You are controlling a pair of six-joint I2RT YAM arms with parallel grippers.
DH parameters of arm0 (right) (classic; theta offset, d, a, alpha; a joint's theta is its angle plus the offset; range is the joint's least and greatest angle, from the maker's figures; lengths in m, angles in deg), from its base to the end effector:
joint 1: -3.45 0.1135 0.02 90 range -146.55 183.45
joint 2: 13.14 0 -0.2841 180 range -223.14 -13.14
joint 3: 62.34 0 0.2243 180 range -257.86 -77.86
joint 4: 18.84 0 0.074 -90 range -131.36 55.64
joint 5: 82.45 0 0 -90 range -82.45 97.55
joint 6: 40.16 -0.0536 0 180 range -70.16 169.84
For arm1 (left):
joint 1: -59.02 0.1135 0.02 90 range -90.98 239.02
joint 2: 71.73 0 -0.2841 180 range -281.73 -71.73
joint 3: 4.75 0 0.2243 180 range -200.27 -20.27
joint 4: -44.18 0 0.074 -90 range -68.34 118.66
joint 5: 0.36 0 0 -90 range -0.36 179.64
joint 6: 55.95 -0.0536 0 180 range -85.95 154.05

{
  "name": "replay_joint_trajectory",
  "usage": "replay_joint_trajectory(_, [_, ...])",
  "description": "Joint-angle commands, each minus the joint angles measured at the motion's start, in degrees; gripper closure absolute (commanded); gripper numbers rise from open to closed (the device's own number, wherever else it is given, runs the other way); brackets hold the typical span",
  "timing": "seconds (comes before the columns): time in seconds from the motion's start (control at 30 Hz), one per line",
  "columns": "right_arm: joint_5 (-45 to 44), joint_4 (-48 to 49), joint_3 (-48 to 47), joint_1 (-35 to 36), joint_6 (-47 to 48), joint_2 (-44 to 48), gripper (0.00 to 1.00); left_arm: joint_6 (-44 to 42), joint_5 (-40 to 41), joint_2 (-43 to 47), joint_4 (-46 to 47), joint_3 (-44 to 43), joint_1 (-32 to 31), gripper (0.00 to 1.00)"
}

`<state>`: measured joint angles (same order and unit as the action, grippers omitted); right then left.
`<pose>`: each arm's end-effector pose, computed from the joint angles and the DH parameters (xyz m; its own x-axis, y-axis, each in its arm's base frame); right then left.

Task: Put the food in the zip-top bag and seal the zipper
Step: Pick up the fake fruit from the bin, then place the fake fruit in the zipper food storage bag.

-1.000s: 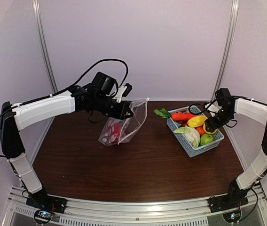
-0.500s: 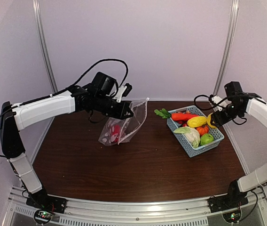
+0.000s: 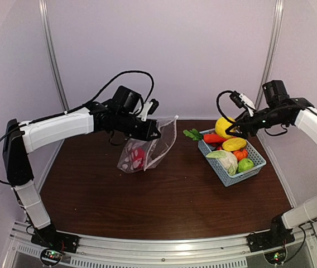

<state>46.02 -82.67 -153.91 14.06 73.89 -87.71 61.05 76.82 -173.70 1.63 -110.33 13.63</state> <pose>0.2280 0.0766 0.3684 -0.4254 -0.4043 -0.8097 -0.8058 0.5765 0.1355 0.2731 -0.2938 0.3262 -0.7634 0.1436 -0.6297 0.5261 0.7038 -0.4774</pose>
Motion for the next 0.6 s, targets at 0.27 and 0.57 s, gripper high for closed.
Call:
replay_joint_trajectory(0.27, [19.95,17.07,-12.81,17.12,-20.03,-16.03,0.45,2.14,0.13,-1.76,1.86,-5.2,-0.06,1.0])
replay_joint_trajectory(0.57, [22.98,34.92,-11.03,19.27,-38.72,-23.14,0.45,1.49,-1.21,-2.04,1.1,-7.84,-0.05,1.0])
